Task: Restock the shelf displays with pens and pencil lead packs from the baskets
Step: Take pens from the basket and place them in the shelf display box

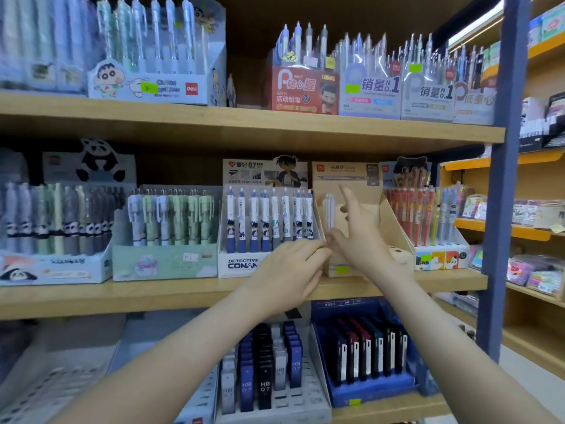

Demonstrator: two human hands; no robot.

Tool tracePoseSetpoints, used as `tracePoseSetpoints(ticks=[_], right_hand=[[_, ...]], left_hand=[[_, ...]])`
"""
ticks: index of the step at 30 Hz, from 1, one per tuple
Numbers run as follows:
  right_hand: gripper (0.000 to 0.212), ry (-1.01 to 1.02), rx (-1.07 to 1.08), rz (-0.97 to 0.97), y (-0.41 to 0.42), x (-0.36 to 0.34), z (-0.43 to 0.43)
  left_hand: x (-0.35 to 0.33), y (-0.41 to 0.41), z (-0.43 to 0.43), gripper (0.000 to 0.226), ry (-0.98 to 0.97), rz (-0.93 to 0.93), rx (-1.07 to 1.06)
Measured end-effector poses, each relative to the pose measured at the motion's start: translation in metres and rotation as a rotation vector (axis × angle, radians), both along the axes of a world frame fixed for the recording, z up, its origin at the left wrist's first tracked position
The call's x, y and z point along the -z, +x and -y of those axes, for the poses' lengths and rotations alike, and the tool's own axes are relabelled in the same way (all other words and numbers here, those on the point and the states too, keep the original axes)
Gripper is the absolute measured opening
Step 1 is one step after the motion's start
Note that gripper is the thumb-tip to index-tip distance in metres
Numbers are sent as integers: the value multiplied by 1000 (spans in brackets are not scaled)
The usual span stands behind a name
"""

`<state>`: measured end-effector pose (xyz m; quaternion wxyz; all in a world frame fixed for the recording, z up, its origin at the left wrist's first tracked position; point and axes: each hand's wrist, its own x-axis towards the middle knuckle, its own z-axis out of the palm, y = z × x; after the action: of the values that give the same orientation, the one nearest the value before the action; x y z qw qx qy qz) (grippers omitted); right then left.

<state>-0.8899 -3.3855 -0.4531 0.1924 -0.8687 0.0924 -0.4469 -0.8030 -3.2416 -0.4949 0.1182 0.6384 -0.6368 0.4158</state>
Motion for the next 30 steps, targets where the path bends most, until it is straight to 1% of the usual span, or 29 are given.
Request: tracePoseSetpoints(ticks=[2,5,7,8,11,13,15,19,21,23,25,27,28,30], right_hand=[[73,-29,0,132,-8,12,-20],[53,-56,-91,269,-17,41,-75],[43,-82,-210,281,-14,69,-120],[40,-89,-280,244,-10,85,-143],[35,-124,-464,30,16,141,-216],[30,-158,-573,-62,37,182,-264],[27,-176,-658,-196,55,225,-309],[34,-230,-776,-509,85,323,-380],[40,-269,-781,-702,98,375,-409],[47,-331,-766,-888,107,433,-430],[56,-449,-768,-1082,111,488,-446],[59,-509,-766,-1268,111,538,-455],[57,-521,-758,-1335,111,560,-457],[57,-592,-757,-1380,113,603,-459]], left_hand=[[8,-3,-23,35,-69,-75,28],[34,3,-80,32,-127,-150,18],[59,11,-128,30,-122,-158,-64],[72,15,-152,30,-106,-169,-110],[115,21,-228,26,-30,-223,-230],[147,20,-281,26,17,-313,-314],[190,21,-336,27,58,-422,-405],[305,23,-452,23,157,-595,-610],[363,18,-503,13,184,-677,-712],[414,11,-536,12,195,-760,-784],[464,5,-554,21,226,-823,-830],[508,2,-561,33,294,-856,-846],[527,2,-562,38,334,-870,-855],[560,2,-561,44,402,-888,-907]])
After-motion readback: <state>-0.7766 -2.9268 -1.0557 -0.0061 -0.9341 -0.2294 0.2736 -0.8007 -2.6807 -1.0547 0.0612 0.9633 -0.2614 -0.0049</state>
